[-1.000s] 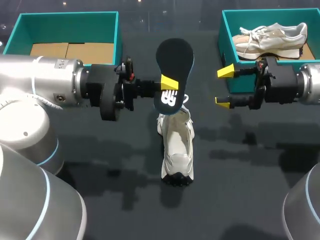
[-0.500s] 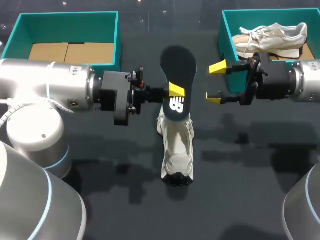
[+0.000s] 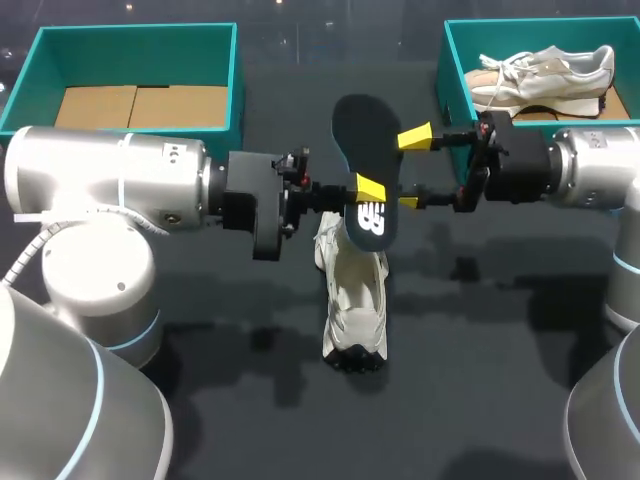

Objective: Take the shoe out of the shoebox, open the shoe tongue, remove and reinsert the insole, then place the shoe into the shoebox

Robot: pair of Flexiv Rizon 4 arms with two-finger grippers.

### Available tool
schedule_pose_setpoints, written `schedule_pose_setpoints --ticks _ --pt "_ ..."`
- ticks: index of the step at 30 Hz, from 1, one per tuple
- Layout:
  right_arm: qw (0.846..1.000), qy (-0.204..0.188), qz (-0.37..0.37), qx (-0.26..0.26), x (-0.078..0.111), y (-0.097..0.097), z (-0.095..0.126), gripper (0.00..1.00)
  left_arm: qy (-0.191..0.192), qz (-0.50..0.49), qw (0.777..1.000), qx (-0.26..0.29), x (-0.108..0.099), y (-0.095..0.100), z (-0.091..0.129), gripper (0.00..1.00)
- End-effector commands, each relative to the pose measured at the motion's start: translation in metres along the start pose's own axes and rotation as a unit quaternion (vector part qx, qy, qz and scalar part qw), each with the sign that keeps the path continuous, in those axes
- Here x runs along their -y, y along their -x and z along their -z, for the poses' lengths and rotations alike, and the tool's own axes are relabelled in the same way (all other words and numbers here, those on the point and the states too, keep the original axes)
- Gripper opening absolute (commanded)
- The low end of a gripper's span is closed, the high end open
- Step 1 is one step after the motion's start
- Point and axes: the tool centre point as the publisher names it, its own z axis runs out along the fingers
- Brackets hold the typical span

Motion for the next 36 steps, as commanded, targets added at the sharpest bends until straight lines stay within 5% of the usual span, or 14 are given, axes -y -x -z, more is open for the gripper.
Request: schedule_pose_setpoints --ticks 1,5,7,36 --pt "1.0 0.0 -0.001 -0.001 -0.002 0.002 -0.005 0.84 0.016 0.002 1.0 -0.002 0.002 -0.003 -0.008 0.0" --pt "1.0 0.0 -0.004 -0.001 -0.002 0.002 -0.005 0.56 0.023 0.003 1.0 -0.004 0.0 -0.006 -0.009 0.0" --pt "1.0 0.0 -0.004 -0.002 -0.002 0.003 -0.005 0.51 0.025 0.001 1.0 -0.008 -0.001 -0.008 -0.01 0.0" --pt "0.999 -0.022 -0.007 -0.021 -0.011 0.005 0.004 0.3 0.05 -0.007 0.998 -0.022 -0.008 -0.021 -0.03 0.0"
